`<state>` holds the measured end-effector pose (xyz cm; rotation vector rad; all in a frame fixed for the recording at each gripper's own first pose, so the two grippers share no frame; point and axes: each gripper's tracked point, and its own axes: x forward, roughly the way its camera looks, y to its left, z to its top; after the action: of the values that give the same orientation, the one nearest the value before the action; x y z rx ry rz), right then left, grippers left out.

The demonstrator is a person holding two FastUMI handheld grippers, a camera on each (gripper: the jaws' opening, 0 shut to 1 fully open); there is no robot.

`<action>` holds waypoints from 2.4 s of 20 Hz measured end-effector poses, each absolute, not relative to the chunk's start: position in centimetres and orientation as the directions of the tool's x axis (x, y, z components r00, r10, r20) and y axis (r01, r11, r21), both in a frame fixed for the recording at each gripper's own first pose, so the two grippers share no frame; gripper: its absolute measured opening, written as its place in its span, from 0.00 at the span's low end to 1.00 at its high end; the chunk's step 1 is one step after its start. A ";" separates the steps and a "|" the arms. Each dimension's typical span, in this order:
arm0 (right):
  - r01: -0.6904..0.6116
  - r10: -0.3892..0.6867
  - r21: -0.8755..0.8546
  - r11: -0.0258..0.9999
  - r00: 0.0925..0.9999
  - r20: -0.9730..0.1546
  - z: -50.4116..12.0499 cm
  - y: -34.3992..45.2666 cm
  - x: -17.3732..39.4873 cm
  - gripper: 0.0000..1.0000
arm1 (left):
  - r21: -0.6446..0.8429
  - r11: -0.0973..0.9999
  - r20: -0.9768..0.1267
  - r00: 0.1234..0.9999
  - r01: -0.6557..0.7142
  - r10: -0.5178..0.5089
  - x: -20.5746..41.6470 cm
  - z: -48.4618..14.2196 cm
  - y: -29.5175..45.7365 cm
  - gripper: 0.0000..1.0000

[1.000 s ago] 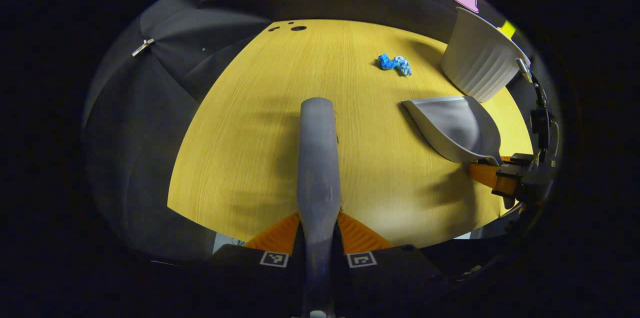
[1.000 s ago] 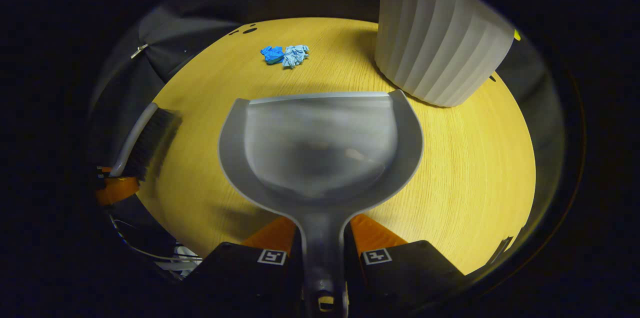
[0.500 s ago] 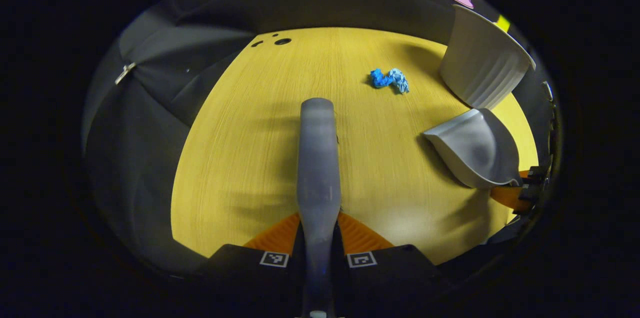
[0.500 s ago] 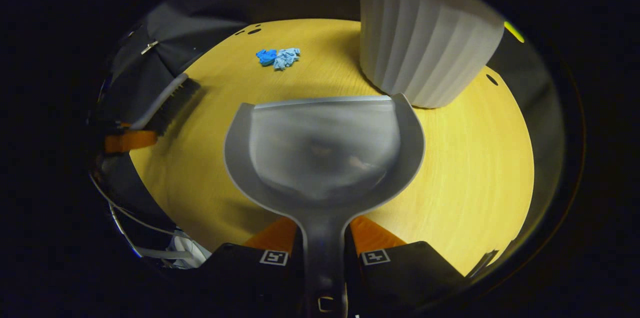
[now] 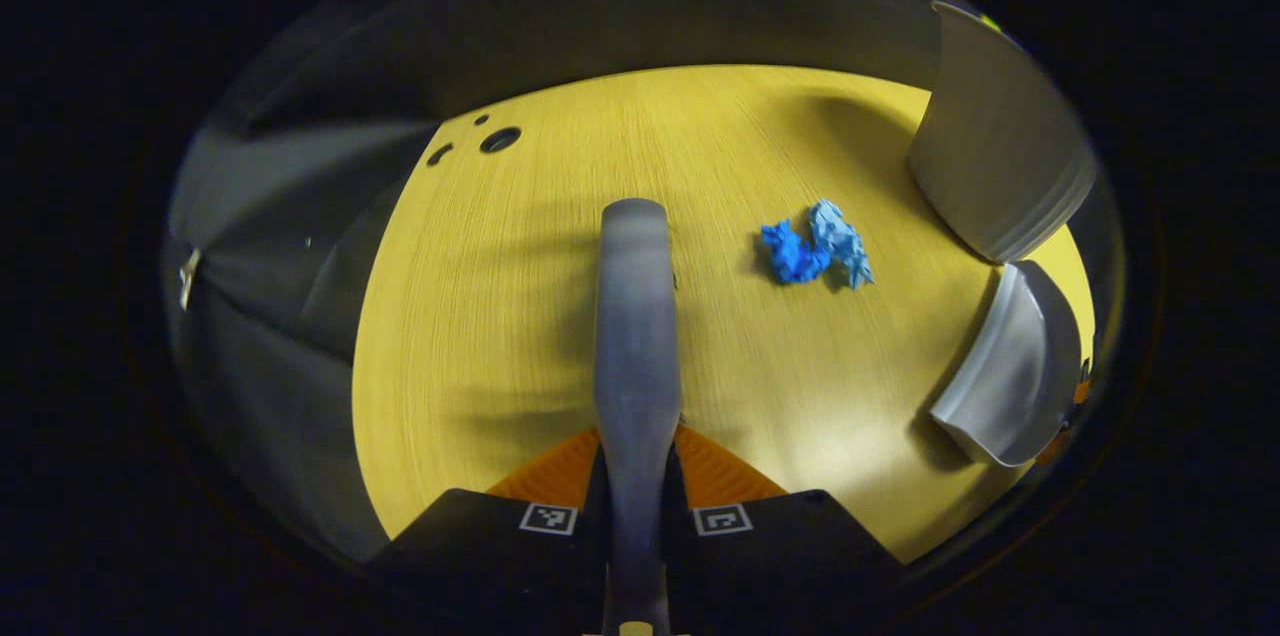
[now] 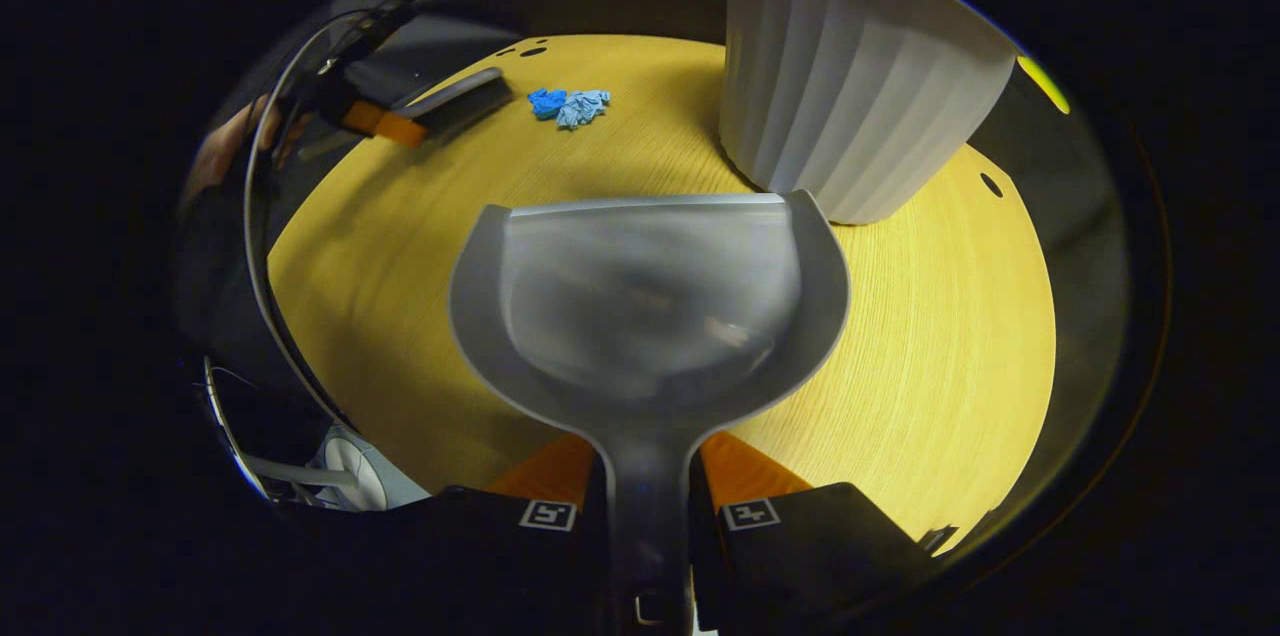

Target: Pick up the small broom and dustpan from the desktop, sweep the trash into the dustpan with the broom, and then empty the trash into the garbage bin.

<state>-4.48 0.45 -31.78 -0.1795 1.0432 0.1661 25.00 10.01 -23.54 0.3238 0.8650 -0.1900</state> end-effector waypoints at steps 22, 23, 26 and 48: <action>-0.381 0.120 -0.083 0.921 0.480 -0.869 -33.0 0.0 -3.6 0.38 | 0.232 0.532 -0.847 0.438 0.815 -0.302 23.0 -24.6 -2.9 0.28; -0.386 0.122 -0.085 0.918 0.481 -0.868 -33.1 0.0 -3.6 0.38 | 0.215 0.528 -0.853 0.422 0.821 -0.308 22.3 -25.0 -2.7 0.28; -0.405 0.133 -0.086 0.910 0.482 -0.866 -33.3 -0.2 -3.5 0.38 | 0.153 0.530 -0.867 0.370 0.834 -0.332 17.9 -25.5 -4.6 0.31; -0.352 0.052 -0.167 0.921 0.537 -0.842 -30.1 -1.5 -6.2 0.38 | 0.000 0.817 -0.689 0.592 0.576 -0.418 7.7 -18.3 -1.8 0.28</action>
<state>-6.24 -1.54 -30.10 -0.3362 0.9791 0.2458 7.72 -1.83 -18.35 0.2330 0.7360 -0.5841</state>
